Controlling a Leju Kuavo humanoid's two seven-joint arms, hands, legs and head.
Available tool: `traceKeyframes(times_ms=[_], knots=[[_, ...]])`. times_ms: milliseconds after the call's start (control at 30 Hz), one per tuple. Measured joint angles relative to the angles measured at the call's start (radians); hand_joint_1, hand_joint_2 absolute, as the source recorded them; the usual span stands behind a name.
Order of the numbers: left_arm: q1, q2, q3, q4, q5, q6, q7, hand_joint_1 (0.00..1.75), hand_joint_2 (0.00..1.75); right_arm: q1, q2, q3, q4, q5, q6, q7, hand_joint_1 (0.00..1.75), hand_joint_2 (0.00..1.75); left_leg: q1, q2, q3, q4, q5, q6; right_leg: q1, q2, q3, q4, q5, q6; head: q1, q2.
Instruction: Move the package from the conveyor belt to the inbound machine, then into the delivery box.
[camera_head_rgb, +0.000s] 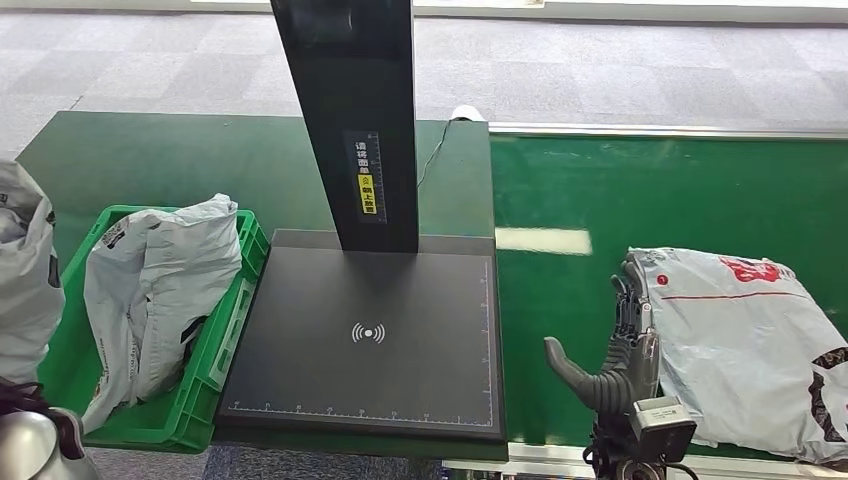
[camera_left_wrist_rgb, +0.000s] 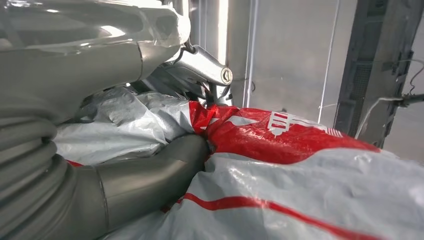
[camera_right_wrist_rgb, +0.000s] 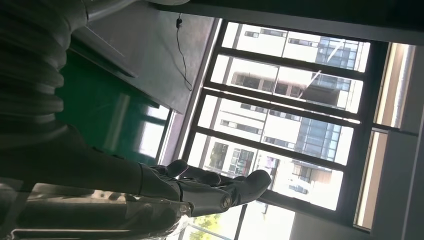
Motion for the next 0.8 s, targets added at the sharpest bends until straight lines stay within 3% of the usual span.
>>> traceKeyframes(times_ms=[67,133,200,300,400,533,800], knots=[[-0.020,0.000,0.016,0.061,-0.114,-0.010,0.100,1.75,1.75,0.002,0.003,-0.002,-0.004,0.014,-0.001,0.000,0.00,1.75,0.000,0.000,0.000,0.000,0.000,0.000,0.000,0.000,0.000,0.000,0.000,0.000,0.000,0.000],[-0.048,0.024,0.018,0.152,-0.281,-0.064,0.314,1.75,1.75,0.007,0.007,-0.010,-0.016,0.028,0.001,0.000,0.00,1.75,0.000,0.000,0.001,0.000,0.000,0.000,0.000,0.000,0.000,0.000,0.000,0.000,0.000,0.000],[-0.087,0.067,0.010,0.261,-0.416,-0.163,0.523,1.75,1.75,0.008,0.008,-0.022,-0.029,0.037,0.015,0.002,0.00,1.75,0.000,0.000,0.001,0.000,0.001,-0.001,0.001,0.000,0.000,0.000,0.000,0.000,0.000,0.000],[-0.154,0.135,-0.020,0.434,-0.520,-0.322,0.683,1.75,1.75,-0.003,0.008,-0.037,-0.036,0.057,0.044,0.018,0.00,1.75,0.001,0.000,0.001,0.000,0.002,-0.002,0.001,0.000,0.001,0.000,0.001,-0.001,0.000,0.000],[-0.210,0.193,-0.045,0.587,-0.548,-0.423,0.756,1.75,1.75,-0.018,0.008,-0.040,-0.036,0.081,0.057,0.027,0.00,1.75,0.001,0.002,0.001,0.000,0.002,-0.002,0.001,0.001,0.001,0.001,0.001,-0.001,0.000,0.000],[-0.240,0.252,-0.053,0.734,-0.550,-0.461,0.780,1.75,1.75,-0.030,0.014,-0.046,-0.036,0.089,0.058,0.027,0.00,1.75,0.001,0.002,0.001,0.000,0.002,-0.002,0.001,0.002,0.000,0.001,0.001,-0.001,0.000,0.000],[-0.239,0.291,-0.057,0.827,-0.583,-0.563,0.805,1.75,1.75,-0.035,0.025,-0.051,-0.035,0.094,0.070,0.028,0.00,1.75,0.000,0.001,-0.001,0.000,0.002,-0.002,0.001,0.001,-0.001,0.001,0.001,-0.001,0.000,0.000]])
